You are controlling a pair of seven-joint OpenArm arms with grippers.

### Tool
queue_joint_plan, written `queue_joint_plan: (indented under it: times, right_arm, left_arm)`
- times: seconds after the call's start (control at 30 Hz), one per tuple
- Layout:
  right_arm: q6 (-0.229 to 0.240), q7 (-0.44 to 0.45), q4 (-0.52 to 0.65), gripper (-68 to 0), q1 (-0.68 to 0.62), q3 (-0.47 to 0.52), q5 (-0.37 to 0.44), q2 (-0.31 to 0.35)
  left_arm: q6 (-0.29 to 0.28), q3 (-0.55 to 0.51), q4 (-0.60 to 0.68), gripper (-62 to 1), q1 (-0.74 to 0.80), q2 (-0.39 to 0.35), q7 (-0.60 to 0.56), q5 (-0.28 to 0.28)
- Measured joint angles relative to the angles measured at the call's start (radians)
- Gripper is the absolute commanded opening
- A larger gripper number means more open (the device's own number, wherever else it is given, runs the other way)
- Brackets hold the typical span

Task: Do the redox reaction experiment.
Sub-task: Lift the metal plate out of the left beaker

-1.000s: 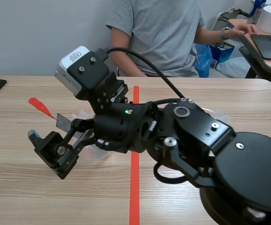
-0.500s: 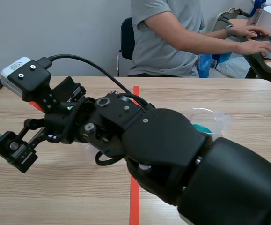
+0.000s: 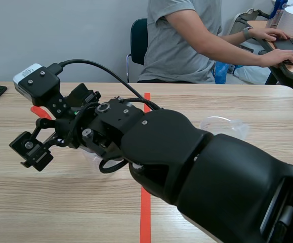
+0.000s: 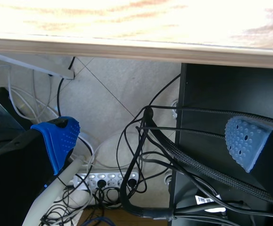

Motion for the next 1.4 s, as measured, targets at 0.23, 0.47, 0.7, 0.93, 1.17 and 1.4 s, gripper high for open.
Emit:
queue_joint_plan:
  times: [0.23, 0.47, 0.7, 0.93, 1.17, 1.4]
  right_arm:
    - [0.0, 0.041, 0.002, -33.3, 0.0, 0.0, 0.0, 0.001]
    - [0.0, 0.05, 0.002, -51.0, 0.0, 0.0, 0.0, 0.001]
    - [0.0, 0.06, 0.002, -64.6, 0.0, 0.0, 0.0, 0.001]
    - [0.014, 0.06, 0.002, -66.2, 0.0, 0.0, 0.0, 0.001]
    - [0.054, 0.058, 0.043, -66.2, 0.0, 0.0, -0.003, 0.013]
    - [0.11, 0.056, 0.22, -66.2, -0.001, 0.0, -0.003, 0.11]
  left_arm:
    - [0.0, 0.0, 0.0, 1.4, 0.0, 0.0, 0.0, 0.0]
    - [0.0, 0.0, 0.0, 1.4, 0.0, 0.0, 0.0, 0.0]
    - [0.0, 0.0, 0.0, 1.4, 0.0, 0.0, 0.0, 0.0]
    - [0.0, 0.0, 0.0, 1.4, 0.0, 0.0, 0.0, 0.0]
    - [0.0, 0.0, 0.0, 1.4, 0.0, 0.0, 0.0, 0.0]
    - [0.0, 0.0, 0.0, 1.4, 0.0, 0.0, 0.0, 0.0]
